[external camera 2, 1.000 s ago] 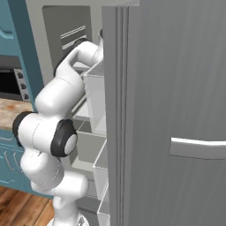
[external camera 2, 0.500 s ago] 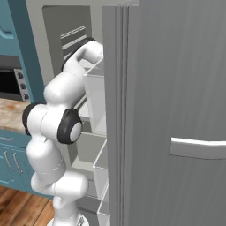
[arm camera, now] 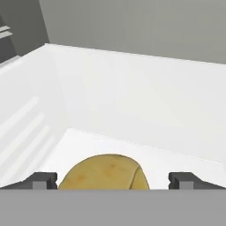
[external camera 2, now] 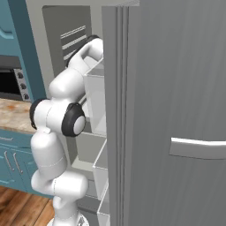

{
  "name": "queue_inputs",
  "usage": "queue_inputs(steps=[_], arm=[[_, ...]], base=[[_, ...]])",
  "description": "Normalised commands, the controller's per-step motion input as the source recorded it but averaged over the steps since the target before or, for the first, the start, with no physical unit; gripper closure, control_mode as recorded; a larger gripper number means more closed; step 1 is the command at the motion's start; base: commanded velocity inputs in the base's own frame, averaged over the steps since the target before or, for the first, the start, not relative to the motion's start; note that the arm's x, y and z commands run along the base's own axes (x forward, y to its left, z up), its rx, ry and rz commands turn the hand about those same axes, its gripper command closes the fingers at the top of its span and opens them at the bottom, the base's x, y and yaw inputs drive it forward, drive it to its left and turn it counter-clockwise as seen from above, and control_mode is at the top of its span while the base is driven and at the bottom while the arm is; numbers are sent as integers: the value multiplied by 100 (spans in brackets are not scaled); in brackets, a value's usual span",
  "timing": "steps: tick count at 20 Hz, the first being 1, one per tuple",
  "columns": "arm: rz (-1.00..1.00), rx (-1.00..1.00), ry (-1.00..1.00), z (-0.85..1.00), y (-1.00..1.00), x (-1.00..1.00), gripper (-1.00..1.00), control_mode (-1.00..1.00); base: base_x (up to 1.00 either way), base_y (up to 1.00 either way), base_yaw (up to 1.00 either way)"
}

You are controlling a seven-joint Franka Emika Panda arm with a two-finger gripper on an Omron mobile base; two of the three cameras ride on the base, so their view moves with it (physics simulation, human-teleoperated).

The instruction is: Retrieve the sausage and cheese from the fridge and place them on the cutting board on the counter.

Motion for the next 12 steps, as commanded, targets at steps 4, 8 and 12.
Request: queue_inputs(steps=[4,8,12], arm=[[0,-2,0,-10,0,6,-100,-100],[0,-3,0,-19,0,0,-100,-100],[0,0,0,-14,2,2,-100,-100]], base=[[0,0,0],[0,0,0],[0,0,0]])
